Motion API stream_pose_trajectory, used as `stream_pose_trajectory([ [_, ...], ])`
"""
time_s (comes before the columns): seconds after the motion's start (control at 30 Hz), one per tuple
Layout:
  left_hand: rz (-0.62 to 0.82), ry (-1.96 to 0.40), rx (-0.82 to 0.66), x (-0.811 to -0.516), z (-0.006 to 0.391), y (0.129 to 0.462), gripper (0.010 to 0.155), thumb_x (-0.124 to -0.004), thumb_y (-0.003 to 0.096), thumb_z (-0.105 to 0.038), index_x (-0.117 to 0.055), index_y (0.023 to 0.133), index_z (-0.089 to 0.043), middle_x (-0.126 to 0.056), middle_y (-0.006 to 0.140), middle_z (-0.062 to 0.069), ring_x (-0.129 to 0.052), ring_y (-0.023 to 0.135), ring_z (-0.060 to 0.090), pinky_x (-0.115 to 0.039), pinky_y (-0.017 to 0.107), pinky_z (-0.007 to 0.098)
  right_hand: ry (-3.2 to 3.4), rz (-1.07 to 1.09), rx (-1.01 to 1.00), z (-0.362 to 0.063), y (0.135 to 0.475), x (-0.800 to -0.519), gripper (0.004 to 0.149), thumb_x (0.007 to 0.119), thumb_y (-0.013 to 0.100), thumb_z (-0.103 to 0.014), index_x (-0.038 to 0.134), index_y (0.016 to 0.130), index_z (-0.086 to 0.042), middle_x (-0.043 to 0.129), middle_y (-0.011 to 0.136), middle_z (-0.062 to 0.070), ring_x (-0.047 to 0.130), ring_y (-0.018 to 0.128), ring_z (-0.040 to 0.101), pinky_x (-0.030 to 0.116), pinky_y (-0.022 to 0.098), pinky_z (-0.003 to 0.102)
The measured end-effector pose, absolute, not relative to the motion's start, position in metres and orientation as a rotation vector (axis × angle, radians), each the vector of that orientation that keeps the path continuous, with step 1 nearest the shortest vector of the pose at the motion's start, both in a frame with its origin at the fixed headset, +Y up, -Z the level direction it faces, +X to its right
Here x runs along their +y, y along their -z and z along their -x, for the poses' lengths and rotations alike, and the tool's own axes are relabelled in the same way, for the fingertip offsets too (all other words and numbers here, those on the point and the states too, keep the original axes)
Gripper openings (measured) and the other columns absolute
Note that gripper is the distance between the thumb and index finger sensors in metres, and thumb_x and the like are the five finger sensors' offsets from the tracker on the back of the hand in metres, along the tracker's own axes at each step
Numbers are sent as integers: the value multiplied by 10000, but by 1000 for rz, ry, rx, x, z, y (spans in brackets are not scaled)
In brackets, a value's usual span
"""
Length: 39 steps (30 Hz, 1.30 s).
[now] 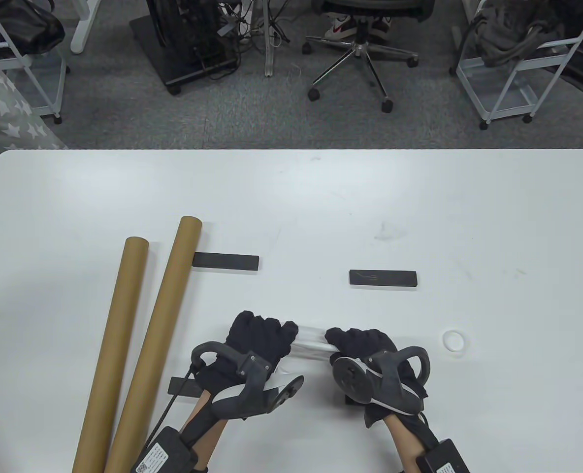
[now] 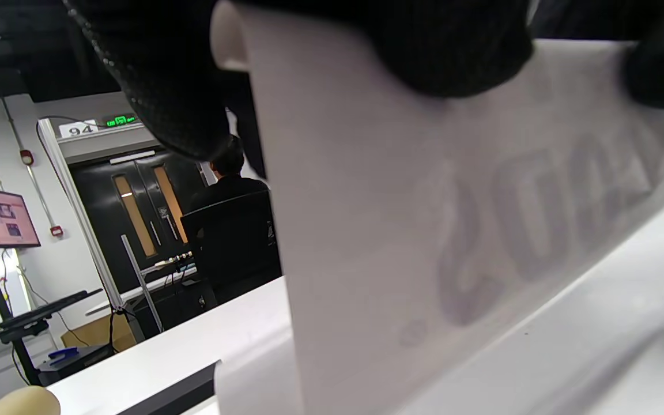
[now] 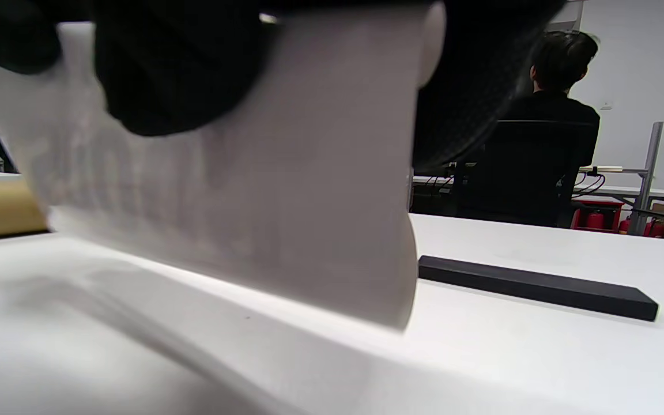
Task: Roll up posters and store in mailing tubes
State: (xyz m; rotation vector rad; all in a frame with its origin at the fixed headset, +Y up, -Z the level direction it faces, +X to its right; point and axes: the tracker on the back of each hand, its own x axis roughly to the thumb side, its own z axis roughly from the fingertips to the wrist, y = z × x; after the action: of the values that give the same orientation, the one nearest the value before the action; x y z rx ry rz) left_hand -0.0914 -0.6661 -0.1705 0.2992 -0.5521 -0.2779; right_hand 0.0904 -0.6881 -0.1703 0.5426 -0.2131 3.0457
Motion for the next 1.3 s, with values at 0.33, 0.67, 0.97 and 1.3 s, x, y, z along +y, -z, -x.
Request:
stream_pose_trajectory([
  [0.33, -207, 289, -570, -668, 89, 172, 485, -652, 478, -577, -700, 892, -330, -851, 701, -107, -892, 538, 132, -769, 725, 509, -3065, -570, -99, -88, 169, -691, 565, 755, 449, -427, 608, 954, -222, 796, 745, -5, 861, 550, 260, 727, 645, 604],
  [0.67, -250, 391, -578, -671, 87, 169, 271, -762, 465, -556, -845, 654, -380, -945, 635, -136, -978, 565, 147, -791, 728, 495, -3086, -599, -179, -87, 167, -690, 410, 764, 463, -399, 800, 846, -257, 871, 802, 21, 920, 634, 297, 736, 649, 607],
  [0.97, -260, 371, -532, -669, 89, 169, 555, -703, 497, -483, -746, 1028, -328, -784, 947, -26, -882, 768, 199, -732, 758, 539, -3046, -563, -196, -89, 169, -689, 539, 763, 430, -391, 741, 935, -203, 884, 704, -12, 946, 545, 233, 807, 608, 556],
  [1.3, -349, 338, -548, -666, 93, 170, 510, -739, 454, -475, -757, 953, -376, -946, 805, -164, -1029, 650, 75, -832, 722, 420, -3038, -519, -202, -95, 172, -691, 536, 781, 396, -404, 770, 895, -211, 957, 718, -35, 1025, 546, 207, 844, 584, 506],
])
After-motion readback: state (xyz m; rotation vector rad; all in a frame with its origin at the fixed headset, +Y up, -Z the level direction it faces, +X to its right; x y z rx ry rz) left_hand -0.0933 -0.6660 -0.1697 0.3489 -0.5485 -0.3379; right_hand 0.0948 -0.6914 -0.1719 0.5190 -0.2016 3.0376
